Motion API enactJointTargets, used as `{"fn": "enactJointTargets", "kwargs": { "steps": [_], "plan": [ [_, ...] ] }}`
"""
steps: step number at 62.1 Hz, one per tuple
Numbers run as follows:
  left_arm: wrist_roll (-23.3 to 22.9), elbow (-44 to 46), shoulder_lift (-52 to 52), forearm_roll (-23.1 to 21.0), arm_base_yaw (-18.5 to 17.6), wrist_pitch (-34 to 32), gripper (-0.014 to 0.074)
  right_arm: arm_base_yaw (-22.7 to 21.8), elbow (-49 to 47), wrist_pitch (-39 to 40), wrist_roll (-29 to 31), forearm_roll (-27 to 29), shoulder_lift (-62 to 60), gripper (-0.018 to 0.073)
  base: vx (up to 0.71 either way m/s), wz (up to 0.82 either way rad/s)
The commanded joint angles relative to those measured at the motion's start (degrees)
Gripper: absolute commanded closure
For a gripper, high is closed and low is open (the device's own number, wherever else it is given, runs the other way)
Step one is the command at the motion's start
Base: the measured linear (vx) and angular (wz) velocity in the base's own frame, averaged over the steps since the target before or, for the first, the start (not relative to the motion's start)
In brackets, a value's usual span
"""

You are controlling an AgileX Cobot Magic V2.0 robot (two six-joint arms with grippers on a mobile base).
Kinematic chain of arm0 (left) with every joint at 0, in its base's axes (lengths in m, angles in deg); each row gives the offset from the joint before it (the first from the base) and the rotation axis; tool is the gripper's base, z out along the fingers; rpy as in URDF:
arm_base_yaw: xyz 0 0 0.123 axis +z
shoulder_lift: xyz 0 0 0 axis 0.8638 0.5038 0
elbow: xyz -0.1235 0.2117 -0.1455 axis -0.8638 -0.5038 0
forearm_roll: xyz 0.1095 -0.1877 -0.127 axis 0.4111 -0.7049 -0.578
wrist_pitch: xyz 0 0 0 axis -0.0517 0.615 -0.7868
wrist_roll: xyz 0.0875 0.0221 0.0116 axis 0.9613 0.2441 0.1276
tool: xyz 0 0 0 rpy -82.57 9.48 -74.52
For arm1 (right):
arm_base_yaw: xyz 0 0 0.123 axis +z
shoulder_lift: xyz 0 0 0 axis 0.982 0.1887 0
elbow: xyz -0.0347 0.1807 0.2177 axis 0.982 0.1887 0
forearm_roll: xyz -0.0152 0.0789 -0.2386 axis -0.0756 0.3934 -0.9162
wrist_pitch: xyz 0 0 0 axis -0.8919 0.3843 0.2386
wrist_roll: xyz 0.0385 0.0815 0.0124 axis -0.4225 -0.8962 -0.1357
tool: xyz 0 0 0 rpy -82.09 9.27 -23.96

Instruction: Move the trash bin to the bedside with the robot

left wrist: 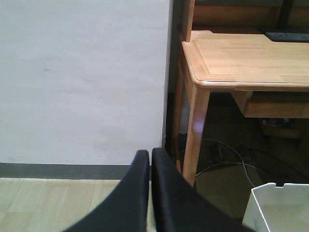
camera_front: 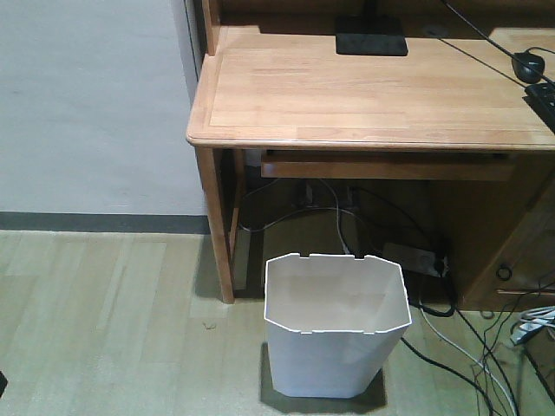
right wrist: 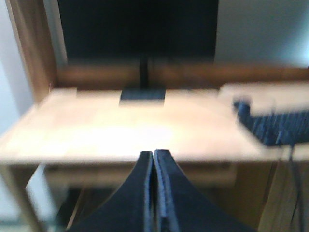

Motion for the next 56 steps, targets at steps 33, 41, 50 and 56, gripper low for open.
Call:
{"fn": "enactJointTargets", "kwargs": {
  "steps": [33,41,50,56],
  "plan": [
    [-0.56,-0.67,-0.82,-0.18,0.02,-4.73,0.0602,-0.36,-2.45,-5.8,0.46,4.32,16.3,0.0508,0.0,0.0],
    [-0.56,-0.67,-0.82,-0.18,0.02,-4.73,0.0602,-0.36,-2.7,-7.2,0.6,4.24,18.94,0.0377,0.0,0.0],
    [-0.56,-0.67,-0.82,-0.18,0.02,-4.73,0.0602,-0.36,-2.77,-7.51,0.6,4.03,20.83,0.015,0.0,0.0],
    [-0.56,-0.67,-0.82,-0.18,0.02,-4.73,0.0602,-0.36,-2.71,-7.09,0.6,4.03,21.2,0.0021,0.0,0.0]
  ]
}}
